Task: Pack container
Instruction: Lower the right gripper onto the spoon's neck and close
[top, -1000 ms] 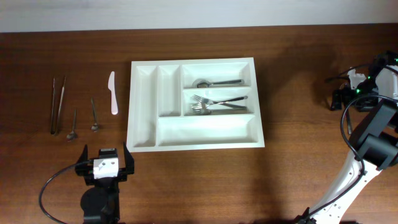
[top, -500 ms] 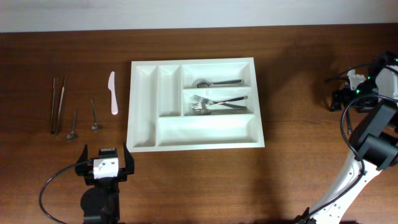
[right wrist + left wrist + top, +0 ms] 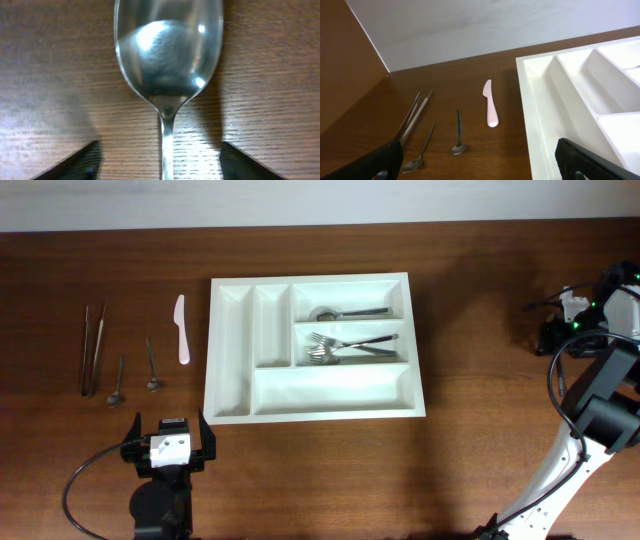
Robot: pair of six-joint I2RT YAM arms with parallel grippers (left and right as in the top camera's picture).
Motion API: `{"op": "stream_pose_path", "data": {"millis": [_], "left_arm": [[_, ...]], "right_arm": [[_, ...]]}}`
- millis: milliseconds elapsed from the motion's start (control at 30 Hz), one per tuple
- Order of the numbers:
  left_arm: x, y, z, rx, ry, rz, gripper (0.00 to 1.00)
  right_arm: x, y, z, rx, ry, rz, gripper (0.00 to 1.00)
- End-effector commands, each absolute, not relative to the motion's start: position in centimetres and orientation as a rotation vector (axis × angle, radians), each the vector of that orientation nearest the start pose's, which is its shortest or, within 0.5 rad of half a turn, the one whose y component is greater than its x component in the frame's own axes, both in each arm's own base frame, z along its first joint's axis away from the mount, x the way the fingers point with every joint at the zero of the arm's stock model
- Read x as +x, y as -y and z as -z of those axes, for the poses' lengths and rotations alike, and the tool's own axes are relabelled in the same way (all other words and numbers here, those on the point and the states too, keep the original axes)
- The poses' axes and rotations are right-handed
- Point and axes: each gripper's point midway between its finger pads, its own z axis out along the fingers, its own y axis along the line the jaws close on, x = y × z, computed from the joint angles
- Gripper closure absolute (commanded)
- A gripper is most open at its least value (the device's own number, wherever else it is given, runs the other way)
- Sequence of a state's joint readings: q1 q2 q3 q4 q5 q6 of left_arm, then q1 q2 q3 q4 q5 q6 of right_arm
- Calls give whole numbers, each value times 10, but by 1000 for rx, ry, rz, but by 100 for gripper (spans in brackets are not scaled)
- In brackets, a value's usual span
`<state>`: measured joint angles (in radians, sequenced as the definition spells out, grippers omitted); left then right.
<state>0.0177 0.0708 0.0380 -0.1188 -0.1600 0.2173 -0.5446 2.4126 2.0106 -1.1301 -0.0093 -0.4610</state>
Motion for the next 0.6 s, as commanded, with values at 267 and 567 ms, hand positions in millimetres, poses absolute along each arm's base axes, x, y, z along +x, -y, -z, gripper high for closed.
{"op": "stream_pose_path", "data": {"millis": [267, 567], "left_arm": [[244, -29, -147, 72, -1723, -305, 1], [244, -29, -147, 72, -1723, -305, 1]], "right_arm": [[403, 245, 8, 152, -3116, -15, 57], [403, 245, 8, 152, -3117, -14, 70]]}}
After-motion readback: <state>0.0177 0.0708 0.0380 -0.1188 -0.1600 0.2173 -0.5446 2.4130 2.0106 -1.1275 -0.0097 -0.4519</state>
